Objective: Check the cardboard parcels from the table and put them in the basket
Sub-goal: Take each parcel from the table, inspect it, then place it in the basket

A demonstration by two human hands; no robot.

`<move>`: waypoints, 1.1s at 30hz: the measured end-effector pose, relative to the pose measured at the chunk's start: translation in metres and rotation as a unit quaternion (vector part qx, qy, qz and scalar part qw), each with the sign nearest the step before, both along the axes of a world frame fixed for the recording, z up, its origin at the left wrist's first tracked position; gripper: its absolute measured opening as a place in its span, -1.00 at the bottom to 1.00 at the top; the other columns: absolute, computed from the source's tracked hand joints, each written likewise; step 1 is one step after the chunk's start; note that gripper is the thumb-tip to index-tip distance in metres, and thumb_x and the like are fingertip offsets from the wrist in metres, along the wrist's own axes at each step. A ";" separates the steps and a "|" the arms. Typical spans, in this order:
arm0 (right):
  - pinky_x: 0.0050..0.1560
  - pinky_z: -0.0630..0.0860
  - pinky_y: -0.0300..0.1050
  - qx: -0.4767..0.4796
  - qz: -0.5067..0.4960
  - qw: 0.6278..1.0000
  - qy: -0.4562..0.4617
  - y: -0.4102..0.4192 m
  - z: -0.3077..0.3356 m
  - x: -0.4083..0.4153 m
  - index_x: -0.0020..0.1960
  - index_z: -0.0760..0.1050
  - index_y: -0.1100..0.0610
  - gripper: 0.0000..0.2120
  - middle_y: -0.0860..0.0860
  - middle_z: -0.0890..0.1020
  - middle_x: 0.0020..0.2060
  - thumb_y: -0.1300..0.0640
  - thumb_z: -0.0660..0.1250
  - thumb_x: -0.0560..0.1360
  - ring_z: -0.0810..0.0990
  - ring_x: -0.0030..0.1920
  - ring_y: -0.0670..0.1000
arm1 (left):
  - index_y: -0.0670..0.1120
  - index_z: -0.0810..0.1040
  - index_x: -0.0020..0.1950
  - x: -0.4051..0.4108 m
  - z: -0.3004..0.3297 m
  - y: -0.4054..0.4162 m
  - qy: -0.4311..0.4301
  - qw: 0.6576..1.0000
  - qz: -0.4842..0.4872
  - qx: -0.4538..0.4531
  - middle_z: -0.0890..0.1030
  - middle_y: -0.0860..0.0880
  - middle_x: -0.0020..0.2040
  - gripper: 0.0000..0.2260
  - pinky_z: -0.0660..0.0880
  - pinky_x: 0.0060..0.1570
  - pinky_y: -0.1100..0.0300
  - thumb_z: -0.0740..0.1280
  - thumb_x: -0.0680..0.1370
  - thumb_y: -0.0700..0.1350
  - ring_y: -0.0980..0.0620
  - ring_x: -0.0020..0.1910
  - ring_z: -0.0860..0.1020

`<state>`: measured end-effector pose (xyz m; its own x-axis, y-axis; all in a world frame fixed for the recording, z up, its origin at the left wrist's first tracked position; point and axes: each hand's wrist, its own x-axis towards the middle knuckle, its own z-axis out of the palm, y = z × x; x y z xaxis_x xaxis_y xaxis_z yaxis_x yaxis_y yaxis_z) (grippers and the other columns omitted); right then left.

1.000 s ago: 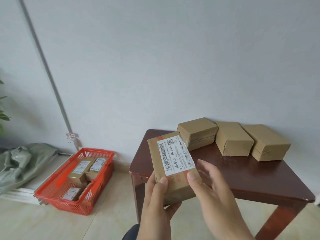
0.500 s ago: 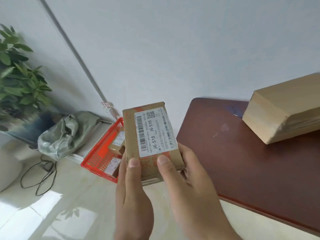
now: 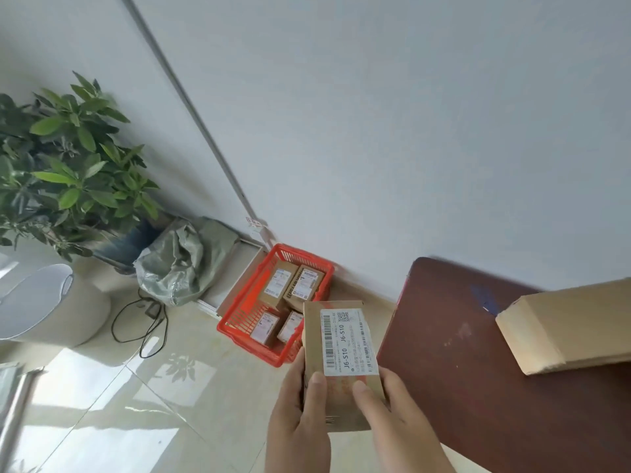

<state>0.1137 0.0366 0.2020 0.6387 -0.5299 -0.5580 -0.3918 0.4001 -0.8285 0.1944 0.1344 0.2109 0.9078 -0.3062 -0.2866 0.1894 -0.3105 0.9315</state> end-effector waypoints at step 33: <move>0.14 0.50 -0.26 0.081 -0.095 0.971 0.202 0.098 -0.193 0.393 0.20 0.62 -0.19 -0.73 -0.29 0.72 0.01 0.15 0.40 0.61 0.66 0.07 -0.30 | 0.40 0.45 0.22 0.428 -0.196 0.073 0.137 0.963 -0.189 0.131 0.52 0.30 0.23 -0.53 0.36 -0.07 0.65 0.22 0.72 -0.26 0.62 0.08 0.46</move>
<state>0.5068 0.1341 0.0090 0.2496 -0.5015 -0.8284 -0.5780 0.6092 -0.5429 0.6227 0.2074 0.0146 0.6252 -0.4840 -0.6123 0.2444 -0.6237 0.7425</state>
